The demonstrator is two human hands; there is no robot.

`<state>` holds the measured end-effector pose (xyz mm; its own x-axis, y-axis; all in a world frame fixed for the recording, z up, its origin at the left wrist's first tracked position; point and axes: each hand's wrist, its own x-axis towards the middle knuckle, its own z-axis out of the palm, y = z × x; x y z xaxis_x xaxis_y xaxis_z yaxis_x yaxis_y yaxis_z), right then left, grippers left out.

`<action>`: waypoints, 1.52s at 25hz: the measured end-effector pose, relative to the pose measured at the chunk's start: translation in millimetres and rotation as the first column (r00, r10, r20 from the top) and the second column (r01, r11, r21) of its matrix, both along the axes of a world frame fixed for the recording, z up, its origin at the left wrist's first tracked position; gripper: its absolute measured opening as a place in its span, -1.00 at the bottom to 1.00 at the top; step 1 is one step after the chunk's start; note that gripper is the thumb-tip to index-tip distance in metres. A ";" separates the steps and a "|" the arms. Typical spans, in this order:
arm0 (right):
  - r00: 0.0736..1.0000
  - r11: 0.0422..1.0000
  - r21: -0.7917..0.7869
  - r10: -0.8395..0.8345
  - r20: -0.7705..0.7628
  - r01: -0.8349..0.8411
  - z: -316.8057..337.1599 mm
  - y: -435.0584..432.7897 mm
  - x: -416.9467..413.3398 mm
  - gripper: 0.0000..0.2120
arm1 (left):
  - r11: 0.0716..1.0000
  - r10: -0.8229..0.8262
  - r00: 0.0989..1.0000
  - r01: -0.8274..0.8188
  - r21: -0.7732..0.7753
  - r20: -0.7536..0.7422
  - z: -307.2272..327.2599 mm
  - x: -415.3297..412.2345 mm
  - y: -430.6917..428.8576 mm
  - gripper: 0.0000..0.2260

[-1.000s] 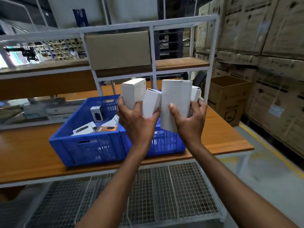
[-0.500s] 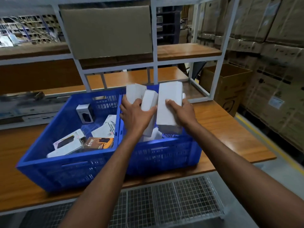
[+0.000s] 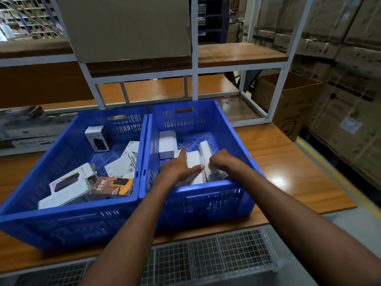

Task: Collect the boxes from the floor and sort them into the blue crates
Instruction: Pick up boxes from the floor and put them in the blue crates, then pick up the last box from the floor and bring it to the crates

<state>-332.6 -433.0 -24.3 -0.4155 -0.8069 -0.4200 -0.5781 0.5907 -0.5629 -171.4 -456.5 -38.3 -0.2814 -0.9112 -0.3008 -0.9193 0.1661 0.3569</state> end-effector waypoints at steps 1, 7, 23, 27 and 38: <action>0.998 1.000 0.009 0.030 -0.062 -0.029 0.9 0.3 0.3 -0.42 | 1.000 -0.019 1.000 0.018 0.016 0.019 1.4 -0.1 -0.2 -0.08; 0.969 0.987 -0.046 0.143 -0.199 -0.155 15.7 18.9 2.4 -0.75 | 0.993 -0.030 0.998 0.023 -0.117 -0.061 15.2 18.9 6.5 -0.32; 0.928 0.772 -0.599 -0.351 -0.125 0.212 47.1 271.5 -49.9 -0.80 | 0.861 -0.394 0.745 0.095 -0.500 -0.538 47.3 -78.3 213.1 -0.72; 0.853 0.735 -0.600 -0.497 -0.158 0.317 49.1 406.2 -89.4 -0.80 | 0.798 -0.542 0.683 0.235 -0.554 -0.490 46.7 -135.7 321.6 -0.74; 0.521 0.545 -0.567 -0.824 -0.225 0.618 3.5 872.5 -138.4 -0.67 | 0.556 -0.816 0.323 0.663 -0.502 -0.479 2.5 -267.4 732.0 -0.77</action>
